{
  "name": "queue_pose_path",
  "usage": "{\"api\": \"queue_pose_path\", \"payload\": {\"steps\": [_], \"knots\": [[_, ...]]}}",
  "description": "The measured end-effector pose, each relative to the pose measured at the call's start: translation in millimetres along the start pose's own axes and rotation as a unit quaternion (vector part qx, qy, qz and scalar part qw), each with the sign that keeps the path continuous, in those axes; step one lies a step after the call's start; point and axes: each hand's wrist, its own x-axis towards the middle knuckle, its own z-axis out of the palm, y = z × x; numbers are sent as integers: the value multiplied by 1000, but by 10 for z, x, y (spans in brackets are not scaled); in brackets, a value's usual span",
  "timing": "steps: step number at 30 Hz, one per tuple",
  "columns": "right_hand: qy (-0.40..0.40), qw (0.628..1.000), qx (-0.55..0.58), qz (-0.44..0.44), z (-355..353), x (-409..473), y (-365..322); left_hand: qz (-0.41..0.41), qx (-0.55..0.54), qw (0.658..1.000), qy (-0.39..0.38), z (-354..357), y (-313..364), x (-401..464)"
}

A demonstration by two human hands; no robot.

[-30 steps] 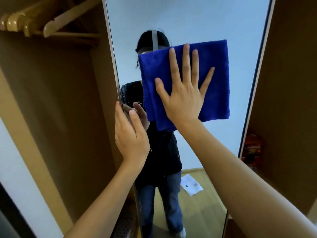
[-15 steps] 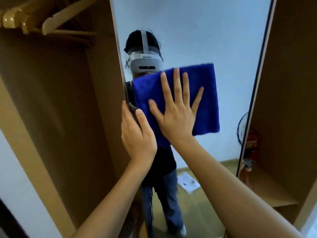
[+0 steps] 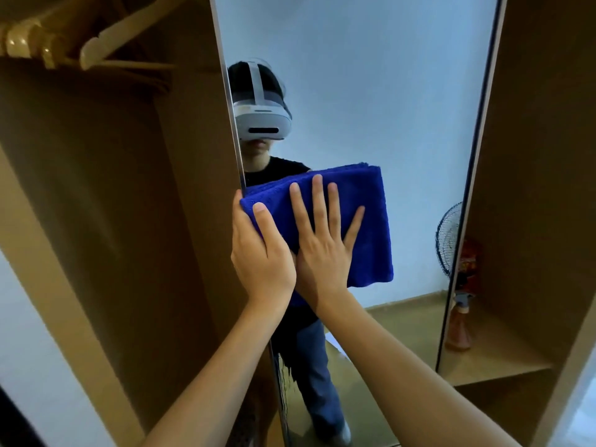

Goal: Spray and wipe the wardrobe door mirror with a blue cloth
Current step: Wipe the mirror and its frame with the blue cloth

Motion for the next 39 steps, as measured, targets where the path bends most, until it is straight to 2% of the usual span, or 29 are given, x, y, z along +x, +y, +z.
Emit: {"api": "queue_pose_path", "payload": {"steps": [8, 11, 17, 22, 29, 39], "knots": [[48, 997, 48, 26, -296, 658, -212, 12, -28, 1000, 5, -45, 70, -23], [53, 998, 38, 17, -218, 514, -204, 5, -39, 999, 6, -49, 80, -15], [4, 1000, 21, 1, -11, -56, -133, -3, -44, 999, -1, -49, 30, 2], [-11, 999, 33, -7, 7, -96, -15, 0, -28, 1000, -10, -50, -23, -27], [47, 998, 43, 23, 65, -68, 351, -11, 14, 1000, 9, 1, -78, -97], [71, 997, 34, 16, 1, -16, 1065, -13, 45, 998, 35, 108, -196, -227]]}}
